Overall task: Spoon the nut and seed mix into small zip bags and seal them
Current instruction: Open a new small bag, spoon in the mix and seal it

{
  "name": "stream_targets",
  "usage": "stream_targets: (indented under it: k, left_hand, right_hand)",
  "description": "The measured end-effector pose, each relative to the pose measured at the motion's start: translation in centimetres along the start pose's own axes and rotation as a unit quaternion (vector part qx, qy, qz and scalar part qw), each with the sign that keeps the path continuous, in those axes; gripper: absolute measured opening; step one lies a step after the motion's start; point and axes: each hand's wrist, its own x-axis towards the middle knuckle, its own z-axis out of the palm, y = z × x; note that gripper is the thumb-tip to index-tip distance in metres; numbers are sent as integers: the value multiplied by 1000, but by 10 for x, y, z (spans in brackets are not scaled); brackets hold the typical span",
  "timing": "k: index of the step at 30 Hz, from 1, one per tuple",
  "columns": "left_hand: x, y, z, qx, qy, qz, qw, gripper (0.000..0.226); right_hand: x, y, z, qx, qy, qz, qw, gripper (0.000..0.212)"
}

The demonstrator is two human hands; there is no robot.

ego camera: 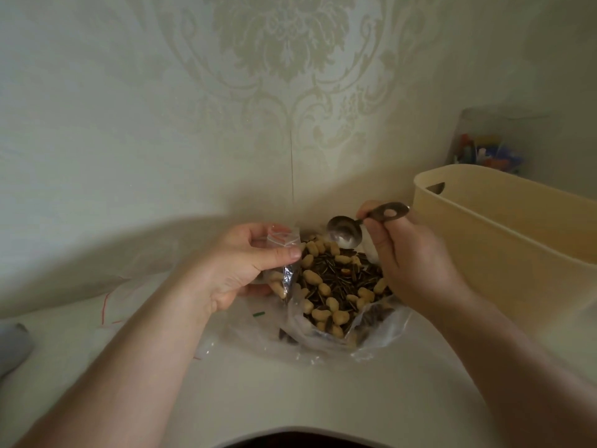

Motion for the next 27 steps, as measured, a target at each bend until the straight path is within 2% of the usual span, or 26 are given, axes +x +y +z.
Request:
stream_targets:
  k: [7, 10, 15, 18, 22, 27]
  left_hand:
    - [2, 0, 1, -17, 14, 10, 1000, 39]
    - [2, -1, 2, -18, 14, 20, 1000, 39]
    - [5, -4, 3, -16, 25, 26, 999, 41]
    - [6, -5, 4, -20, 30, 28, 999, 40]
    - [8, -6, 4, -17, 39, 26, 999, 45]
    - [7, -6, 2, -18, 42, 20, 999, 44]
  right_hand:
    - [1, -17, 16, -5, -60, -8, 998, 44]
    - [0, -19, 19, 19, -37, 9, 999, 42]
    - [0, -13, 9, 79, 25, 74, 994, 21]
    - [-1, -14, 7, 120, 25, 74, 990, 20]
    - [-1, -19, 13, 104, -19, 95, 990, 24]
    - [4, -9, -2, 92, 40, 149, 984, 24]
